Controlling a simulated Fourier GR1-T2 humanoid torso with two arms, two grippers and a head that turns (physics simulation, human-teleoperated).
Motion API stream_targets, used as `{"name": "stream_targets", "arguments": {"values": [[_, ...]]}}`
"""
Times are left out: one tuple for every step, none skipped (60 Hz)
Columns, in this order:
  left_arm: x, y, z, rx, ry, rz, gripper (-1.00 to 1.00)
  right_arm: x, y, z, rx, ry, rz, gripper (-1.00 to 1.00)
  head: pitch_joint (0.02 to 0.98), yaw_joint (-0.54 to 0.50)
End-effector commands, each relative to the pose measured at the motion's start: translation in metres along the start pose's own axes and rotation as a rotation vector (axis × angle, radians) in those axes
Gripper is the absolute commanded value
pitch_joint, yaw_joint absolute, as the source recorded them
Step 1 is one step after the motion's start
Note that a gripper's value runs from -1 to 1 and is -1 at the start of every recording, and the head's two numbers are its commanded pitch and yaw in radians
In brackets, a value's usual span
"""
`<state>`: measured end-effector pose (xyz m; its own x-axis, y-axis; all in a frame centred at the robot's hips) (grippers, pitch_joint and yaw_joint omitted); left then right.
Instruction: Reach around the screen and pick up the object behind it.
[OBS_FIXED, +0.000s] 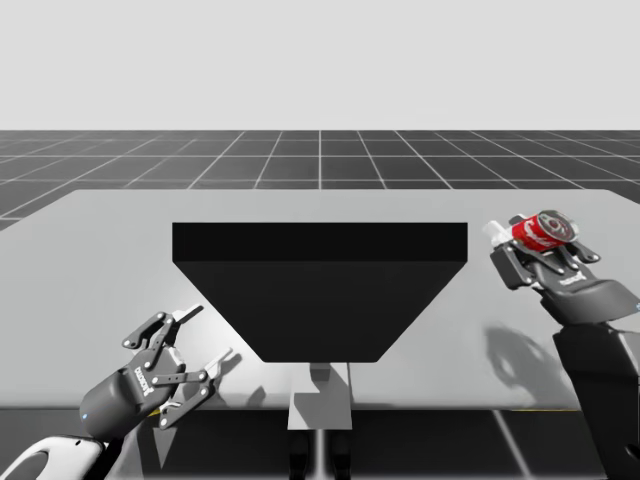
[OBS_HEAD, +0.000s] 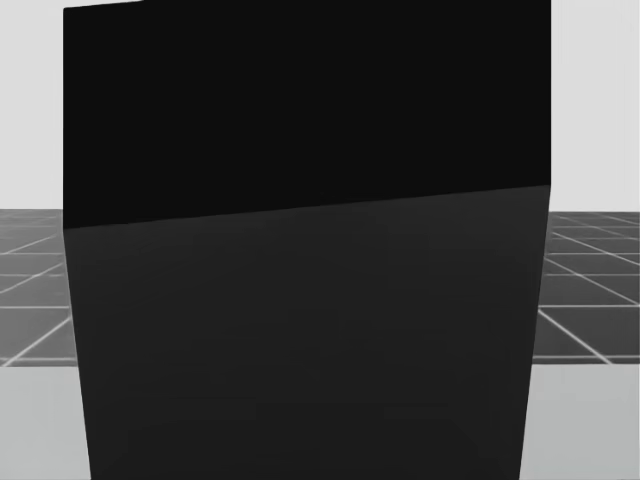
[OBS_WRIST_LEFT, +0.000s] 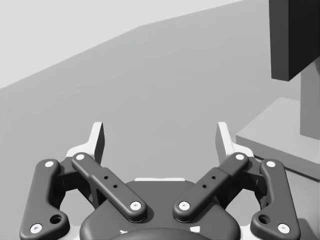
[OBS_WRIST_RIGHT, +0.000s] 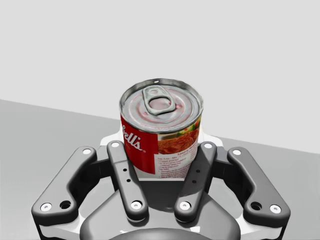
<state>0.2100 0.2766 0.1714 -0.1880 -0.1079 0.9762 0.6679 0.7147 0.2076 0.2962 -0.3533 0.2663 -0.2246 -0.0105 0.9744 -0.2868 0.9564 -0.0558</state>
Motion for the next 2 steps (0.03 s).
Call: {"name": "stream_targets", "arguments": {"values": [[0.0010, -0.0002, 0.0002, 0.001, -0.003, -0.003, -1.00, 0.0757, -0.0047, -0.0058, -0.114, -0.206, 0.038, 1.00, 0.208, -0.02], [0.0010, -0.0002, 0.0002, 0.001, -0.003, -0.003, -1.00, 0.0790, -0.0034, -0.0050, -0.114, -0.216, 0.039, 1.00, 0.208, -0.02]]}}
